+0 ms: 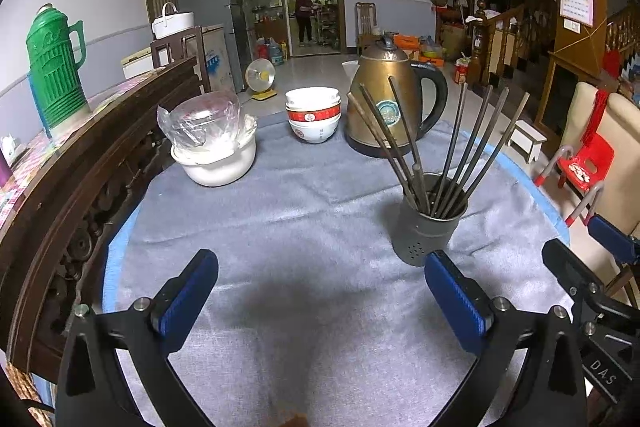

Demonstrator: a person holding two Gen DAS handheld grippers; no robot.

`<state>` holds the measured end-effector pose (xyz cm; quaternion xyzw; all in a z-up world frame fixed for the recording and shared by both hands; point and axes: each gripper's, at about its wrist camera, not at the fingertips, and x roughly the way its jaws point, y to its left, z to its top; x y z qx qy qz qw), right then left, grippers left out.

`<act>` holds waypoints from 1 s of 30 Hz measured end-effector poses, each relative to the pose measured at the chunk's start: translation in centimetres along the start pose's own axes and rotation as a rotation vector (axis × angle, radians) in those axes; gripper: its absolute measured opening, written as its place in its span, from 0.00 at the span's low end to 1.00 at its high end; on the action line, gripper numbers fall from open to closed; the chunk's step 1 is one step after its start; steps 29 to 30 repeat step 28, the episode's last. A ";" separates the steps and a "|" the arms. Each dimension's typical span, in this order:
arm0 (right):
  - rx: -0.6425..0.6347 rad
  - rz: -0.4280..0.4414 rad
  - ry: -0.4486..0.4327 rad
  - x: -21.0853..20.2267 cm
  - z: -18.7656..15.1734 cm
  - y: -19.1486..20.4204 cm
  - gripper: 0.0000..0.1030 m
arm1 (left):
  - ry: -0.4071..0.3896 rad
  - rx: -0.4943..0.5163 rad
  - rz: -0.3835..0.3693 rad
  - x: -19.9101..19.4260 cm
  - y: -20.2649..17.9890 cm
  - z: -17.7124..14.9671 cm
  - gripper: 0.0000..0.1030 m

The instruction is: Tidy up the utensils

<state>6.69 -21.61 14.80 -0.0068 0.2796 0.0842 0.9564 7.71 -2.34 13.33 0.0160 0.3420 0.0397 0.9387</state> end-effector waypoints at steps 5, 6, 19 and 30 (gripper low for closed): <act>-0.009 -0.001 -0.007 -0.2 0.2 0.1 0.75 | -0.012 -0.001 0.000 -0.4 -0.3 0.6 1.00; -0.011 -0.002 -0.006 -0.2 0.2 0.2 0.75 | -0.014 0.003 0.002 -0.4 -0.4 0.7 1.00; -0.003 -0.005 -0.014 -0.2 0.5 -0.3 0.75 | -0.036 0.042 -0.001 -0.7 -2.0 1.1 1.00; 0.000 -0.003 -0.006 -0.1 0.3 -0.3 0.75 | -0.053 0.034 -0.015 -1.1 -1.9 1.2 1.00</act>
